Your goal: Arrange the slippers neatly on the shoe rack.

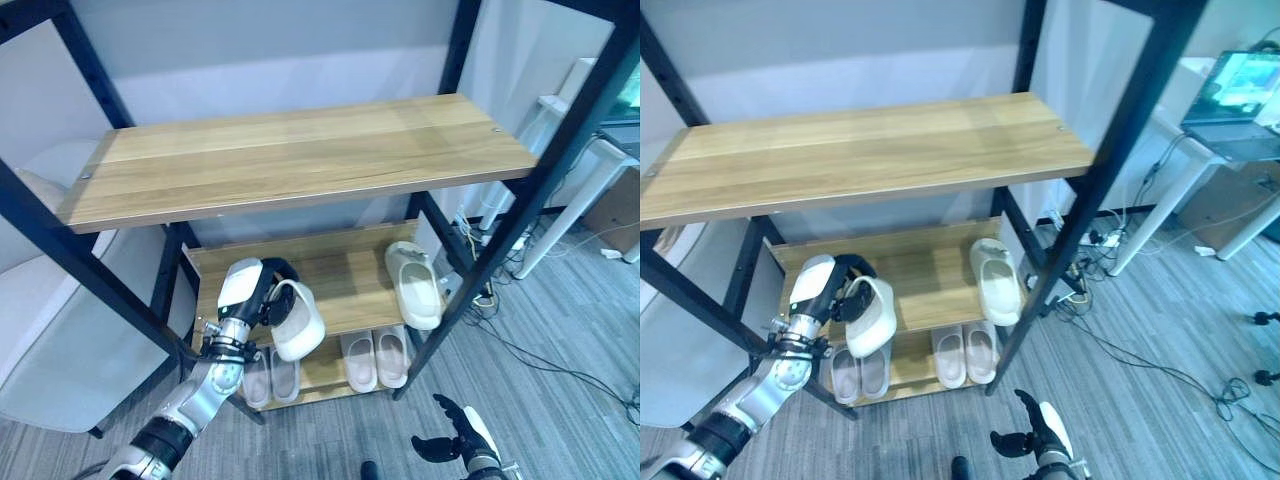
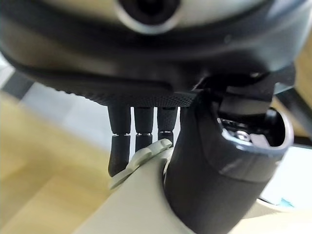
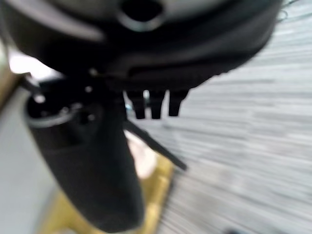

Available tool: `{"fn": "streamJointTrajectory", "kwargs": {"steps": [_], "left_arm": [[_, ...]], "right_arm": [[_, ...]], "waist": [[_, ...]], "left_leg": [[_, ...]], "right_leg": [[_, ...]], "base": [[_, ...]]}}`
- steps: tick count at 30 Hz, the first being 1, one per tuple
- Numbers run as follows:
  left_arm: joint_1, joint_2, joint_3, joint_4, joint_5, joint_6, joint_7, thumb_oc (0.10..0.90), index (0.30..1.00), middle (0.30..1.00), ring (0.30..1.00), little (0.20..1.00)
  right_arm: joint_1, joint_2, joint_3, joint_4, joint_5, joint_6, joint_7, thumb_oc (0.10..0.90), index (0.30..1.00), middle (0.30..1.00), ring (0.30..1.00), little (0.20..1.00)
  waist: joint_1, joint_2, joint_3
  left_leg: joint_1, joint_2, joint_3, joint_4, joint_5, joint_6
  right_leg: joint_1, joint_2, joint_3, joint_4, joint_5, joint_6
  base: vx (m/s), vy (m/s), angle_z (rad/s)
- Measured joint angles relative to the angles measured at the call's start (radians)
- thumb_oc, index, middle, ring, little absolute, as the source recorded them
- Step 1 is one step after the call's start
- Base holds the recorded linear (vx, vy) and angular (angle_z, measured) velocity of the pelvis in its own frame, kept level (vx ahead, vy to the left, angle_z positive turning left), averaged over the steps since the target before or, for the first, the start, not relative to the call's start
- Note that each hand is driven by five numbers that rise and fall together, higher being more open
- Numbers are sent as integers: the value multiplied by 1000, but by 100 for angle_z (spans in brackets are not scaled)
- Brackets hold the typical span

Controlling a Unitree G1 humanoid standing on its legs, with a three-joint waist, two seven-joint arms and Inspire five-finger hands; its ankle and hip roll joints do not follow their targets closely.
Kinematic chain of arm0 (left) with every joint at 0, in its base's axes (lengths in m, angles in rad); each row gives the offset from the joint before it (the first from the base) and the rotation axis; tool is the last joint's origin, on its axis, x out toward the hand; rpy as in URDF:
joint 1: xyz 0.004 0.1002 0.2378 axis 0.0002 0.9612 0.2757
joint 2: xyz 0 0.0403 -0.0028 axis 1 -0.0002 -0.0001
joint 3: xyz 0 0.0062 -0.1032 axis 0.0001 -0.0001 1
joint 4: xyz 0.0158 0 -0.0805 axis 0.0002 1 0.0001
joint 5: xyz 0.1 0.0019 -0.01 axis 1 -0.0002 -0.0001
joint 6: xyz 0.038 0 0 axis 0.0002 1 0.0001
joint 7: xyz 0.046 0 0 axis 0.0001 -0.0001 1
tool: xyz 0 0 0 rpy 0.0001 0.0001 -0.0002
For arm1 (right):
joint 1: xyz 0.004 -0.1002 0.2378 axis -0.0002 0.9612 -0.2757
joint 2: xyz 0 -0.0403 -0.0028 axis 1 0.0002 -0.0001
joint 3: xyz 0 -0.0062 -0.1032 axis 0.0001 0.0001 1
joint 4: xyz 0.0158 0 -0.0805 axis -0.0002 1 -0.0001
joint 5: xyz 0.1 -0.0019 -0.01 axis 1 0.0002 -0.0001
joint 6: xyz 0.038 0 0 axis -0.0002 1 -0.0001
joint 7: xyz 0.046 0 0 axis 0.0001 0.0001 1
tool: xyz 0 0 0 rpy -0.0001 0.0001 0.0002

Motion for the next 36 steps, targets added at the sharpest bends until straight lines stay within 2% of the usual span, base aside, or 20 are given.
{"fn": "streamJointTrajectory", "kwargs": {"steps": [1,2,3,4,5,6,7,8,9,10,11,13,14,15,18,20,22,24,30,36], "left_arm": [[2,-4,5,3,3,0,1,400,300,300,300,300],[-2,-14,7,4,11,-1,1,400,300,300,300,300],[-5,-30,9,0,15,-4,3,400,300,300,300,300],[-5,-35,9,-3,16,-4,2,400,300,300,300,300],[-3,-36,9,-6,24,-6,2,400,300,300,300,300],[-2,-36,15,-4,31,-6,2,400,300,300,300,300],[-2,-36,14,-1,36,-6,1,400,300,300,300,300],[-3,-36,19,4,43,-6,1,400,300,300,300,300],[-3,-39,21,3,43,-6,1,400,300,300,300,300],[-3,-38,23,2,43,-7,1,400,300,300,300,300],[4,-38,28,-5,43,-8,3,400,300,300,300,300],[12,-34,33,-14,44,-8,3,400,300,300,300,300],[13,-32,39,-19,44,-9,3,400,300,300,300,300],[11,-32,49,-19,44,-9,3,400,300,300,300,300],[0,-25,54,-16,44,-12,3,400,300,300,300,300],[-3,-8,55,-9,44,-12,3,400,300,300,300,300],[-4,-1,56,-2,44,-10,3,400,300,300,300,300],[-2,-5,52,4,44,-6,3,400,300,300,300,300],[-6,-13,24,53,54,-5,-9,400,300,300,300,300],[-51,-13,6,128,50,0,-14,400,300,300,300,300]], "right_arm": [[-7,-7,-27,-20,1,-1,-1,800,900,900,900,900],[-14,-11,-45,-4,3,2,-2,800,900,900,900,900],[-27,-21,-65,33,4,10,-1,800,900,900,900,900],[-31,-24,-75,49,5,13,-1,800,900,900,900,900],[-39,-28,-81,94,6,20,-1,800,900,900,900,900],[-39,-27,-76,112,6,27,-1,800,900,900,900,900],[-36,-28,-67,115,6,27,-3,800,900,900,900,900],[-36,-14,-42,156,7,30,-7,800,900,900,900,900],[-36,-6,-32,163,8,33,-6,800,900,900,900,900],[-33,15,-20,185,11,34,-6,800,900,900,900,900],[-32,40,-20,205,15,42,-6,800,900,900,900,900],[-38,59,-14,222,15,51,1,800,900,900,900,900],[-45,61,-8,222,15,55,5,800,900,900,900,900],[-48,63,-3,216,13,55,7,800,900,900,900,900],[-51,69,-4,216,11,55,8,800,900,900,900,900],[-49,77,-4,216,11,55,8,800,900,900,900,900],[-48,81,-10,218,11,55,6,800,900,900,900,900],[-54,75,-18,219,11,56,6,800,900,900,900,900],[-65,35,-22,217,10,55,8,800,900,900,900,900],[-16,-4,-25,216,12,56,16,800,900,900,900,900]], "waist": [[7,-15,21],[14,-25,27],[30,-45,39],[30,-40,39],[39,-27,39],[51,2,41],[51,15,35],[45,23,26],[47,26,24],[45,22,25],[51,17,27],[62,13,26],[70,16,25],[79,16,24],[48,10,21],[37,-7,12],[23,-10,11],[25,10,9],[-2,27,-10],[-27,40,-47]], "left_leg": [[-47,-23,-18,74,-16,5],[-70,-76,-53,91,-66,24],[-81,-186,-82,47,-98,59],[-93,-214,-84,39,-102,72],[-108,-258,-85,11,-105,79],[-95,-258,-86,-11,-112,89],[-83,-250,-94,-22,-122,100],[-45,-246,-106,-90,-108,136],[-38,-240,-91,-121,-100,147],[-13,-236,-74,-152,-75,167],[10,-228,-32,-176,-19,181],[22,-222,15,-189,-12,197],[28,-222,30,-201,-13,198],[29,-224,33,-210,-13,198],[33,-232,-18,-226,4,206],[46,-233,-48,-245,18,187],[61,-225,-82,-268,41,154],[65,-194,-94,-268,48,136],[87,-141,-114,-269,41,81],[63,-119,-140,-274,47,65]], "right_leg": [[8,-5,12,4,9,-21],[5,-24,35,-2,16,-27],[-1,-47,65,-7,26,-33],[-2,-52,69,-12,27,-34],[-2,-34,82,-14,27,-34],[-5,2,87,-12,26,-33],[-2,15,91,-14,25,-31],[6,31,102,-12,14,-14],[-2,39,92,10,0,-2],[-32,28,62,89,-59,9],[-57,14,28,146,-76,11],[-95,-9,10,229,-112,35],[-112,-30,-29,258,-128,53],[-114,-64,-37,275,-146,74],[-39,-125,26,183,-132,99],[9,-165,60,78,-77,113],[57,-160,78,11,-49,145],[82,-129,57,-9,-42,136],[144,-73,29,-74,-27,96],[130,-50,16,-82,-26,85]], "base": [[24,-27,-20],[63,-33,-32],[76,-15,-24],[118,20,-44],[196,82,-66],[212,115,-76],[192,121,-73],[93,84,-40],[35,68,-44],[-23,11,-41],[-24,-22,-46],[7,-53,-50],[17,-56,-50],[9,-69,-24],[16,-82,31],[36,-116,43],[40,-135,46],[43,-111,24],[55,-149,9],[39,-95,7]]}}
